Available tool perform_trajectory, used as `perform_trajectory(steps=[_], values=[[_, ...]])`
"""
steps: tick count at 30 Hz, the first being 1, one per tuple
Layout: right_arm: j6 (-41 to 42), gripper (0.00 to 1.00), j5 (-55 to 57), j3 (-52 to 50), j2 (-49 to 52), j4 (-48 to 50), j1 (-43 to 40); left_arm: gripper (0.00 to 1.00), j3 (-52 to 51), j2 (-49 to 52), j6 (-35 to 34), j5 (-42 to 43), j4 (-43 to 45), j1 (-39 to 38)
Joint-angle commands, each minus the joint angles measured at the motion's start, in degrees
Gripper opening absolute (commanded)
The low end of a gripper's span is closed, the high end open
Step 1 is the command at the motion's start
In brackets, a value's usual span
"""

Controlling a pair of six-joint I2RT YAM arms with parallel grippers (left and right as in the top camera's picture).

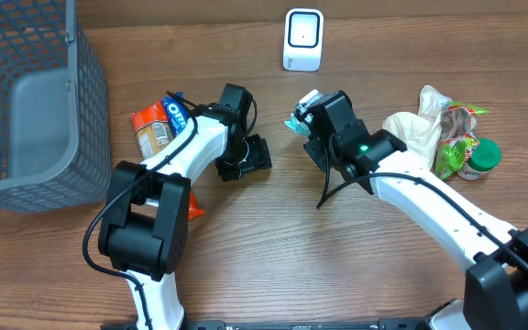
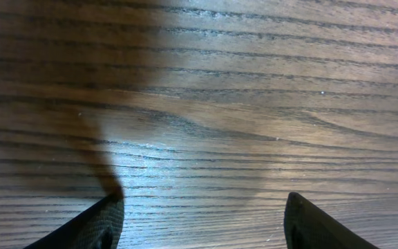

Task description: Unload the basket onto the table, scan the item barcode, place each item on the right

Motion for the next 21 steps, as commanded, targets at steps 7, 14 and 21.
perform_trajectory(steps=[7,14,21], values=[[-1.29,0.09,-0.37,1.68,-7.06,0.44,1.66,0.67,-1.77,2.34,0.50,-3.56,0.35,0.61],[-9.81,0.09,-9.07,1.68,-15.04,1.49,1.66,0.68,-1.77,2.34,0.50,-3.41,0.35,0.63],[-10.08,0.10,-15.61,1.68,-19.71,1.64,1.66,0.68,-1.77,2.34,0.50,-3.08,0.31,0.63]])
